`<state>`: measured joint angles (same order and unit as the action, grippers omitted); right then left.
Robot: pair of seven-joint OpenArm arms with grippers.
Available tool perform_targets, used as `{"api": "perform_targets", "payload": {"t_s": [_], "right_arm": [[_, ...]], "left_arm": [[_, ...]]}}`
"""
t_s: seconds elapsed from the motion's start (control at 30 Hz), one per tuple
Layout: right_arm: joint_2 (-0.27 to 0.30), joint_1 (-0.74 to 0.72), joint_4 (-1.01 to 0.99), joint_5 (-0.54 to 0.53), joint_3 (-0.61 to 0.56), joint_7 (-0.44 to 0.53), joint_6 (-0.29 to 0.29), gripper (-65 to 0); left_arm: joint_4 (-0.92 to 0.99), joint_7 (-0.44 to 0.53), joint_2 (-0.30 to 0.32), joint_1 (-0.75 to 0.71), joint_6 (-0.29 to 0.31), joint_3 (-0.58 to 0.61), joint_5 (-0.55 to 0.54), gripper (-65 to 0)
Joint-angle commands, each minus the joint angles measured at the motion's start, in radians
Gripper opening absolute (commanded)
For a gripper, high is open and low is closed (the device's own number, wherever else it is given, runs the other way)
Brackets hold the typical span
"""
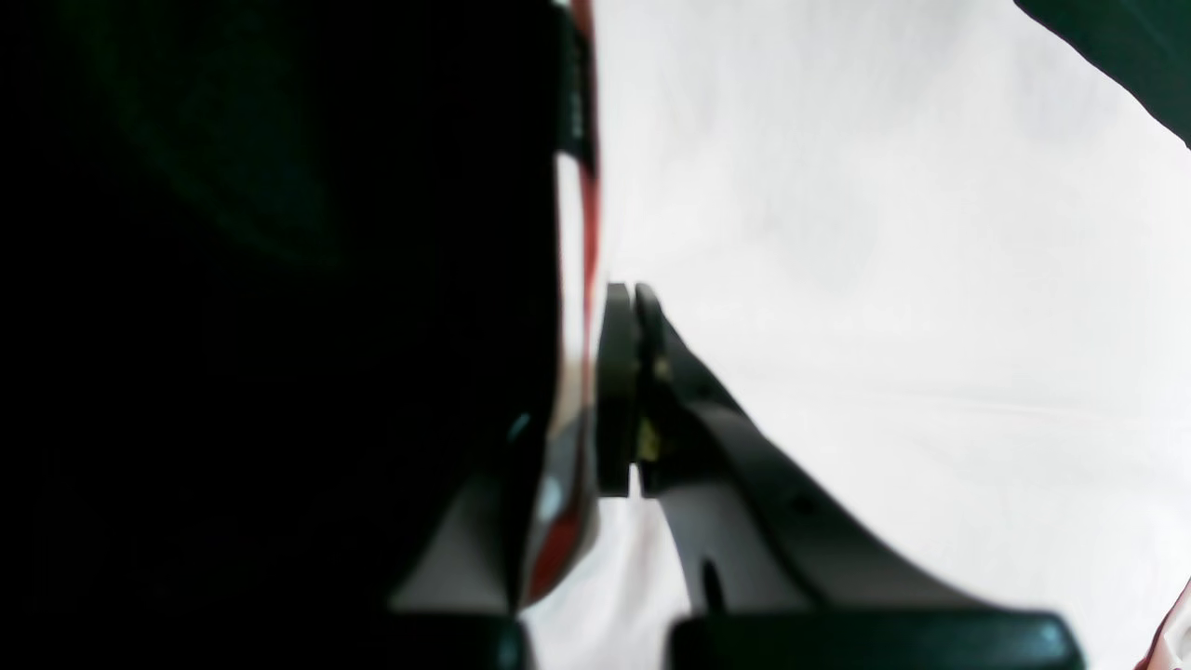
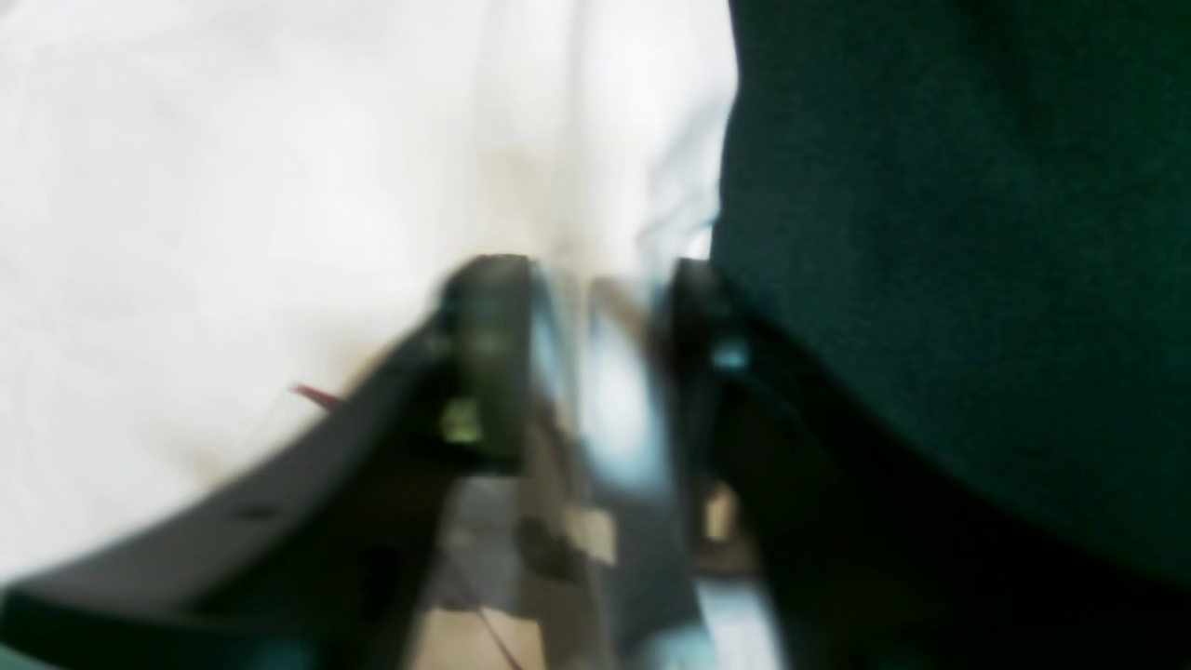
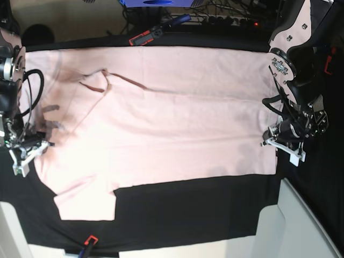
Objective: Fold the T-shirt properly
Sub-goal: 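Lower both grippers and pinch the shirt's side edges at mid-length, then lift the pinched edges and fold the hem half over toward the collar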
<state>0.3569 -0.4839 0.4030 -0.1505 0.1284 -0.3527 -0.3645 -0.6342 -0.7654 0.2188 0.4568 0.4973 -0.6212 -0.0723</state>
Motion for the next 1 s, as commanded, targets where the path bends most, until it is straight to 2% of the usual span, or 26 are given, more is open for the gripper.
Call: {"api": "perform_targets", "payload": {"t_s": [0.0, 0.1, 0.2, 0.33, 0.5, 0.67, 0.8, 0.97], "right_arm": [[0.011, -0.02, 0.009, -0.01, 0.003, -0.004, -0.011, -50.3], [0.012, -0.02, 0.009, -0.01, 0.006, -0.004, -0.011, -58.8], [0.012, -0.019, 0.01, -0.01, 0.006, -0.004, -0.011, -65.0], [0.012, -0.006, 0.033, -0.01, 0.007, -0.001, -0.011, -64.9], [0.012, -0.003, 0.053, -0.011, 0.01, -0.001, -0.005, -65.0], [0.012, 0.058, 0.132, -0.01, 0.123, -0.003, -0.015, -64.9], [0.012, 0.103, 0.188, -0.01, 0.132, -0.004, -0.064, -64.9], [0.006, 0.149, 0.279, -0.011, 0.133, -0.004, -0.067, -64.9]], "left_arm": [[-0.017, 0.007, 0.015, 0.021, -0.001, 0.024, 0.001, -65.0], [-0.019, 0.007, 0.015, 0.018, -0.001, 0.1, -0.01, -65.0], [-0.088, 0.008, 0.004, -0.014, -0.001, 0.113, -0.011, -65.0], [-0.224, 0.007, -0.028, -0.069, -0.001, 0.12, -0.011, -65.0], [-0.295, 0.007, -0.042, -0.106, -0.001, 0.122, -0.011, -65.0], [-0.365, 0.007, -0.049, -0.14, 0.001, 0.122, -0.011, -65.0], [-0.413, 0.007, -0.054, -0.171, 0.001, 0.122, -0.011, -65.0], [-0.441, 0.007, -0.055, -0.192, 0.001, 0.122, -0.011, -65.0]]}}
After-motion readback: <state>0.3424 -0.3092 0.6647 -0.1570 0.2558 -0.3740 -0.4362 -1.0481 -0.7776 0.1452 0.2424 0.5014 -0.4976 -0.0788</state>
